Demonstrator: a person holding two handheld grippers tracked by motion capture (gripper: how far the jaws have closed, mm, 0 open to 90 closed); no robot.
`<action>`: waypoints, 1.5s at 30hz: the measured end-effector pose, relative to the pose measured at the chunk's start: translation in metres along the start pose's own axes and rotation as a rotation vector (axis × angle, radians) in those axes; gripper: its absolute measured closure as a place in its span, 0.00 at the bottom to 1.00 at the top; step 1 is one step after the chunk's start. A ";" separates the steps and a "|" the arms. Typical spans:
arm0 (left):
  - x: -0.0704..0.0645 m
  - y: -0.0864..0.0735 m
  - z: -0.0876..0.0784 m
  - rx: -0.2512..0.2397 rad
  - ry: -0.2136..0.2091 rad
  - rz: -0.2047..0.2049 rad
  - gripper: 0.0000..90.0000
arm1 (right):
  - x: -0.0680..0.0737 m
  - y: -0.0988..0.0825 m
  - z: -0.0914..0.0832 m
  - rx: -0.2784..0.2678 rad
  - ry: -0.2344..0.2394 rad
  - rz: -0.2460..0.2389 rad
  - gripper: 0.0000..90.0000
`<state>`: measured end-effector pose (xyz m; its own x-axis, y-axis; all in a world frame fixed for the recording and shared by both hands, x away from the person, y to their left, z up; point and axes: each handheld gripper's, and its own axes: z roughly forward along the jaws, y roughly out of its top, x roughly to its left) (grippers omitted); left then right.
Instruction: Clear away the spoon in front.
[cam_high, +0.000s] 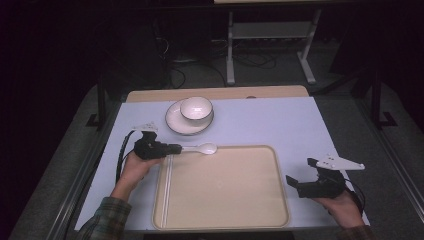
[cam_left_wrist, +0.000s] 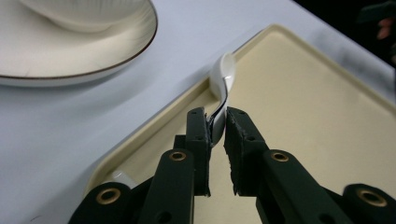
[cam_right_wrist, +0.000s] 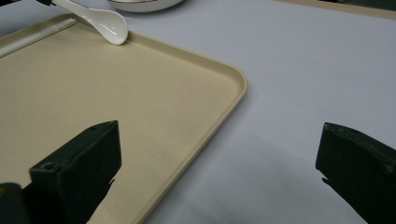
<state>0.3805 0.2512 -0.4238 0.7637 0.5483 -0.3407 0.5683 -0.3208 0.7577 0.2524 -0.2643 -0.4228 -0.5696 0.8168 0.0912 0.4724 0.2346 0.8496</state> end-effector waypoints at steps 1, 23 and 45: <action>0.001 -0.001 0.002 0.010 0.011 0.002 0.86 | 0.000 0.000 0.000 0.001 0.000 0.001 0.00; 0.007 -0.008 0.023 0.087 0.143 0.045 0.76 | 0.001 -0.001 0.001 0.008 0.008 -0.001 0.00; -0.011 0.020 0.021 -0.009 0.118 0.036 1.00 | 0.001 -0.001 0.001 0.009 0.004 0.001 0.00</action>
<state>0.3897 0.2222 -0.4168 0.7420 0.6237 -0.2459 0.5380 -0.3351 0.7735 0.2522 -0.2631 -0.4237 -0.5723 0.8146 0.0941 0.4786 0.2386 0.8450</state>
